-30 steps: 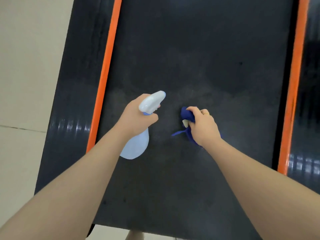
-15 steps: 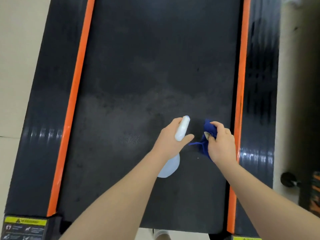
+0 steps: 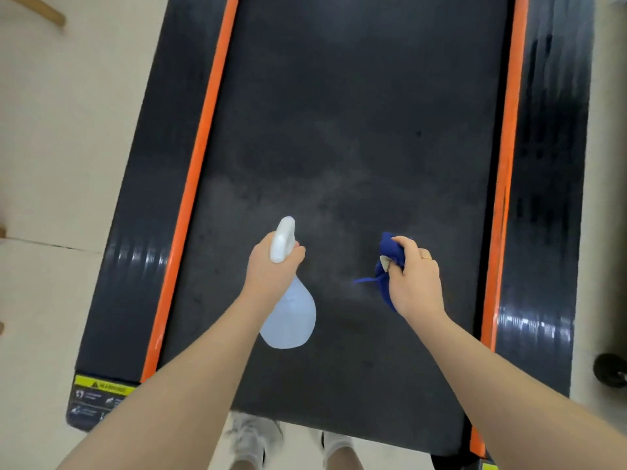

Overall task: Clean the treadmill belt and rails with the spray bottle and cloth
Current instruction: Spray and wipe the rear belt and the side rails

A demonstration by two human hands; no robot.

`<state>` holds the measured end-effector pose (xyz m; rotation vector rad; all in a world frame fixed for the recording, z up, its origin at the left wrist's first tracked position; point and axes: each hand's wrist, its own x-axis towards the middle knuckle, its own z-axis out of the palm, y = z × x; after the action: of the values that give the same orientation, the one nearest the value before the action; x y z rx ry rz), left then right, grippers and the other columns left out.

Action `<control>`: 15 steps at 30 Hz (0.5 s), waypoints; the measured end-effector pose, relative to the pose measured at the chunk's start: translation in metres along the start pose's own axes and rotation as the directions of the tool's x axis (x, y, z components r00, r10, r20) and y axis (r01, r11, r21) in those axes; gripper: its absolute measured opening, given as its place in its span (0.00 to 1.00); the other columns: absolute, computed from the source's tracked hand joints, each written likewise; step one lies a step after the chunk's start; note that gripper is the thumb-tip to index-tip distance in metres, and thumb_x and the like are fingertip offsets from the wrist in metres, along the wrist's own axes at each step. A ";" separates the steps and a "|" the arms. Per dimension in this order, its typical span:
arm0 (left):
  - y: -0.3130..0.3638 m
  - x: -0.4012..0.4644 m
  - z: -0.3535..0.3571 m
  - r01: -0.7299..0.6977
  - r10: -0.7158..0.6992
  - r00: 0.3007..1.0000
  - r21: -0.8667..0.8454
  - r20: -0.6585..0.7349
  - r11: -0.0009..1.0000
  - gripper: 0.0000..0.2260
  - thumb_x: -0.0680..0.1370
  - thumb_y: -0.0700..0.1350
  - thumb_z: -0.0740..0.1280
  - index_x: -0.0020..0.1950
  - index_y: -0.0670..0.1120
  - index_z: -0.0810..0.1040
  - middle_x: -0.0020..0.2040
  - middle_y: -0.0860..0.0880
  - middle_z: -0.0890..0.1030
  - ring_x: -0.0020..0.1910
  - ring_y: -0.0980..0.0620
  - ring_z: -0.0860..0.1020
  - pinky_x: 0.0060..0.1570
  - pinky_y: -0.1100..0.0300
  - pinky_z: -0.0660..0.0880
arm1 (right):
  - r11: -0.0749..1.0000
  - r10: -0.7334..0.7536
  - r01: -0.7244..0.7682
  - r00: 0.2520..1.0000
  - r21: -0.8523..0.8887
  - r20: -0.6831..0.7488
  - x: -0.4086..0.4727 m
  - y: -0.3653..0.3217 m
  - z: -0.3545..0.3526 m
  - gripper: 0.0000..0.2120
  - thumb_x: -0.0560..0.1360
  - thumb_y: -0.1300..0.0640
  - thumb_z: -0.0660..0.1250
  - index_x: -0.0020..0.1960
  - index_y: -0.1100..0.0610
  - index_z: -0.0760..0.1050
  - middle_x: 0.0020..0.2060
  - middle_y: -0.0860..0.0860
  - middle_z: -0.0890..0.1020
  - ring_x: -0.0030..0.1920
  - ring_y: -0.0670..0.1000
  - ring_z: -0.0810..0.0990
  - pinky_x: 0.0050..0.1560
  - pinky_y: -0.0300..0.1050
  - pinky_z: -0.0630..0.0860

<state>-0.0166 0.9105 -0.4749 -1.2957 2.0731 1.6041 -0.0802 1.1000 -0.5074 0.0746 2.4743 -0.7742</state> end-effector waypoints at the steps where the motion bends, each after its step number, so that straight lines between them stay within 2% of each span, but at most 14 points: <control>1: -0.006 0.002 -0.012 -0.003 0.003 0.999 -0.002 -0.039 1.000 0.07 0.77 0.45 0.66 0.40 0.54 0.71 0.42 0.53 0.74 0.42 0.54 0.72 0.47 0.55 0.74 | 1.000 -0.012 0.012 1.000 0.010 0.012 -0.002 -0.009 0.008 0.17 0.80 0.55 0.58 0.68 0.51 0.66 0.60 0.55 0.71 0.58 0.56 0.68 0.57 0.49 0.68; 2: -0.010 0.004 -0.023 -0.004 0.005 0.997 0.018 -0.082 1.000 0.05 0.76 0.45 0.66 0.41 0.50 0.73 0.42 0.50 0.74 0.41 0.54 0.72 0.46 0.56 0.73 | 0.999 -0.035 0.034 0.999 0.016 0.024 -0.004 -0.018 0.017 0.17 0.80 0.55 0.58 0.68 0.51 0.66 0.60 0.55 0.72 0.58 0.56 0.68 0.57 0.49 0.69; 4: -0.019 0.012 -0.042 0.013 -0.001 0.984 0.066 -0.176 0.998 0.10 0.76 0.46 0.65 0.46 0.38 0.75 0.42 0.40 0.76 0.39 0.52 0.72 0.41 0.59 0.70 | 0.995 -0.103 0.102 0.993 0.018 0.056 -0.007 -0.034 0.036 0.17 0.80 0.55 0.58 0.68 0.51 0.67 0.60 0.54 0.72 0.58 0.55 0.68 0.57 0.48 0.69; 5: -0.022 0.016 -0.050 0.017 -0.004 0.979 0.064 -0.204 0.998 0.11 0.75 0.46 0.65 0.45 0.37 0.75 0.42 0.37 0.77 0.38 0.51 0.72 0.39 0.59 0.69 | 0.990 -0.144 0.143 0.987 0.018 0.070 -0.008 -0.041 0.045 0.17 0.79 0.56 0.58 0.68 0.51 0.67 0.60 0.53 0.72 0.58 0.55 0.69 0.58 0.48 0.69; 6: -0.025 0.021 -0.059 0.009 0.003 0.978 0.057 -0.211 0.998 0.08 0.75 0.45 0.65 0.41 0.41 0.75 0.42 0.36 0.77 0.38 0.51 0.71 0.38 0.59 0.68 | 0.982 -0.186 0.186 0.979 0.013 0.081 -0.009 -0.047 0.055 0.17 0.79 0.57 0.58 0.68 0.50 0.67 0.60 0.53 0.72 0.58 0.55 0.69 0.58 0.49 0.70; 8: -0.031 0.031 -0.076 -0.022 0.031 0.985 0.054 -0.171 0.998 0.06 0.75 0.45 0.65 0.39 0.46 0.73 0.40 0.40 0.74 0.38 0.51 0.70 0.39 0.58 0.68 | 0.968 -0.245 0.249 0.965 -0.030 0.097 -0.010 -0.059 0.074 0.19 0.80 0.58 0.57 0.70 0.50 0.65 0.63 0.52 0.71 0.59 0.55 0.69 0.60 0.50 0.69; 11: -0.040 0.048 -0.101 -0.115 0.126 0.985 0.102 -0.114 0.988 0.11 0.74 0.46 0.65 0.48 0.37 0.73 0.38 0.45 0.70 0.37 0.50 0.70 0.39 0.56 0.71 | 0.938 -0.311 0.318 0.948 -0.140 0.074 -0.005 -0.079 0.103 0.20 0.80 0.58 0.56 0.72 0.50 0.62 0.67 0.52 0.68 0.59 0.55 0.67 0.60 0.51 0.68; 13: -0.045 0.061 -0.118 -0.207 0.230 0.967 0.187 -0.111 0.960 0.14 0.73 0.48 0.65 0.48 0.36 0.73 0.39 0.41 0.73 0.38 0.47 0.73 0.41 0.54 0.72 | 0.906 -0.384 0.382 0.923 -0.182 0.026 0.004 -0.099 0.122 0.20 0.80 0.58 0.56 0.72 0.50 0.62 0.67 0.52 0.67 0.60 0.56 0.67 0.60 0.51 0.67; 15: -0.050 0.077 -0.135 -0.283 0.321 0.939 0.246 -0.126 0.927 0.18 0.67 0.51 0.66 0.49 0.39 0.76 0.44 0.42 0.78 0.45 0.44 0.77 0.49 0.47 0.76 | 0.870 -0.462 0.451 0.887 -0.198 -0.012 0.022 -0.124 0.140 0.21 0.80 0.58 0.57 0.72 0.50 0.63 0.68 0.51 0.67 0.60 0.56 0.67 0.59 0.50 0.67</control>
<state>0.0186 0.7544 -0.5058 -1.1046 2.5785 1.3525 -0.0567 0.9185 -0.5513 -0.5898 2.6421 -0.7203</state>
